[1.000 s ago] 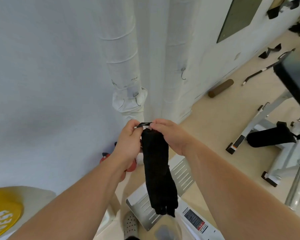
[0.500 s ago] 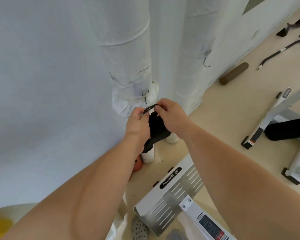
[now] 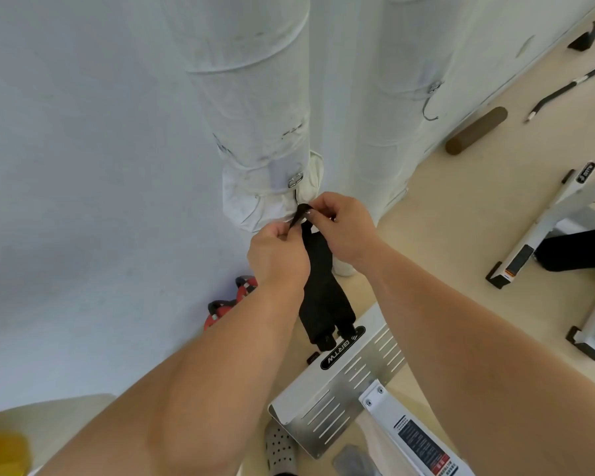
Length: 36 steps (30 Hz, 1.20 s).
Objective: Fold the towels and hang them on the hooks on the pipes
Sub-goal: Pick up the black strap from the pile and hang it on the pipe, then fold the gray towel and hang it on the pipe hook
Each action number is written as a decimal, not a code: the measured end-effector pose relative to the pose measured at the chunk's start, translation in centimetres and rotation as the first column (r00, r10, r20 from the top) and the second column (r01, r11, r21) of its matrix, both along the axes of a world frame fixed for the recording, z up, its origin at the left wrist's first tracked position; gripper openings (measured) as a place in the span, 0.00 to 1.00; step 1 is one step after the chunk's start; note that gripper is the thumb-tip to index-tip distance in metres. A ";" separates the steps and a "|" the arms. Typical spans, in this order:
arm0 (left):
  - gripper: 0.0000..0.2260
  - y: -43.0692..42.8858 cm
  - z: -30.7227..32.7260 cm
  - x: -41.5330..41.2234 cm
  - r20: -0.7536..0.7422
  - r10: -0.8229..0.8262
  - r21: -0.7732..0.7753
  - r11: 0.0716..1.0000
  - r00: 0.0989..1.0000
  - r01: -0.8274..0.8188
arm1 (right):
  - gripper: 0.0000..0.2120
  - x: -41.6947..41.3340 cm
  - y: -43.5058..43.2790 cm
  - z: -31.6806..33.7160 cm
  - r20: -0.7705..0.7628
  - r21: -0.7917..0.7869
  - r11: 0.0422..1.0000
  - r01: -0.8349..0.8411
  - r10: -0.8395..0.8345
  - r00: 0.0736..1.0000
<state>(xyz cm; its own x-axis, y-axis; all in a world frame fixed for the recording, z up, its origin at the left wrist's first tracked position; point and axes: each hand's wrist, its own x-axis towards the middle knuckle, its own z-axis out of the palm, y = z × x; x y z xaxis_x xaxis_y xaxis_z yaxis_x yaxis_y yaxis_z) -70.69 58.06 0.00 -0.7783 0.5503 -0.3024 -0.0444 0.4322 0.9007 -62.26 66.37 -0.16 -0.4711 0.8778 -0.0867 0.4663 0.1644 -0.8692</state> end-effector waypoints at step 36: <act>0.08 -35.3 -3.8 14.9 0.157 -0.203 -0.247 0.940 0.967 0.237 | 0.17 23.1 -30.1 -3.7 0.207 -0.267 0.961 0.070 -0.013 0.978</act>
